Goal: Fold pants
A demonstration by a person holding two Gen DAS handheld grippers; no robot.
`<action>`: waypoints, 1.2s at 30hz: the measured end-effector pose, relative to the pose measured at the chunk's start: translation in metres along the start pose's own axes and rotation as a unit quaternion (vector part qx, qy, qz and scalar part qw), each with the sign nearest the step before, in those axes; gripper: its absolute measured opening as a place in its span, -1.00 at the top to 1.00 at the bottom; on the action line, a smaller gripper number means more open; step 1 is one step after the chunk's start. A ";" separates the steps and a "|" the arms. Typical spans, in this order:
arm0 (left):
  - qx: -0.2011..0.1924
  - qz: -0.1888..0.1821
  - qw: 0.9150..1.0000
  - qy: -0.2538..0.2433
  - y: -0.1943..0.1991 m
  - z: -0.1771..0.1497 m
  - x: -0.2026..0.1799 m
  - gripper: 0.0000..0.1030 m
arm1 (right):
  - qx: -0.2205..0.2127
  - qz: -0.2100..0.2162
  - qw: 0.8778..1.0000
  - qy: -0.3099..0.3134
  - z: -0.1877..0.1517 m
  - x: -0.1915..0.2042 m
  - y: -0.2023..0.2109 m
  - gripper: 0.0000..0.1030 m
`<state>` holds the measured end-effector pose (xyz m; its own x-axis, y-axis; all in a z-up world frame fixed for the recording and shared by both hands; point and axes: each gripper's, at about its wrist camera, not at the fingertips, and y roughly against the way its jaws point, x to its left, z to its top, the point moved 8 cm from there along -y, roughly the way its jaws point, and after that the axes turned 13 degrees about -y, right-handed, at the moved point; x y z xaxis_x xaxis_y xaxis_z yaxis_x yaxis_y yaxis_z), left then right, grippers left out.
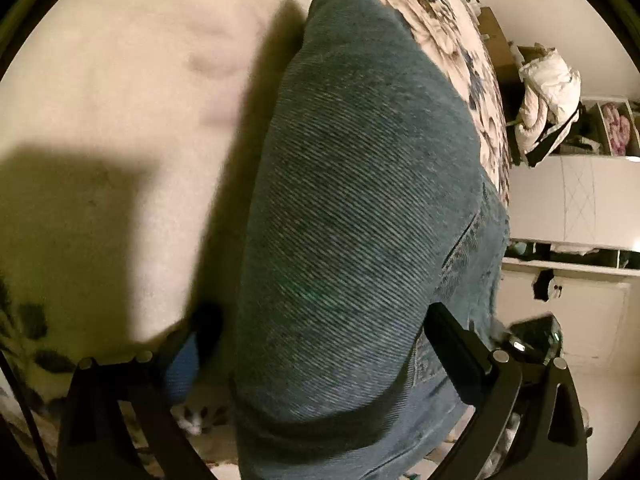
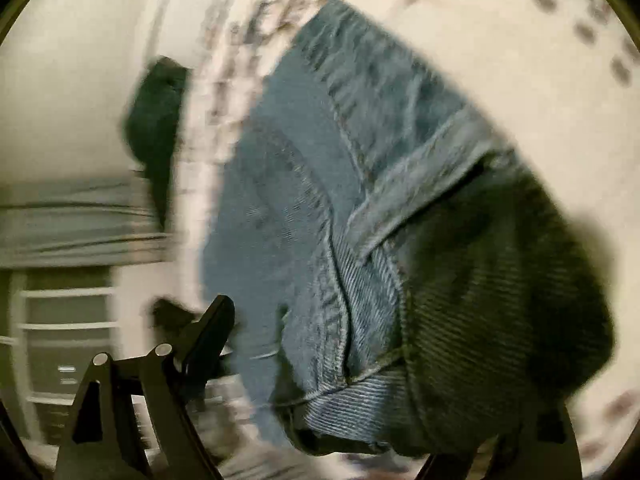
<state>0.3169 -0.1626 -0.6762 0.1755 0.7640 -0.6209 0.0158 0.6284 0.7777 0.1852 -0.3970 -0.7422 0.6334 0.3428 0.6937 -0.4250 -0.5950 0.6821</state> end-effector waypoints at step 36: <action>-0.179 -0.029 0.977 -0.115 0.138 0.081 -0.103 0.53 | -0.098 0.067 0.988 0.103 -0.010 0.191 0.084 0.27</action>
<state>0.3812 -0.1662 -0.4967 0.4009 0.6987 -0.5925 -0.3052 0.7117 0.6328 0.2636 -0.3744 -0.5501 0.4264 0.4241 0.7990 -0.6251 -0.5003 0.5991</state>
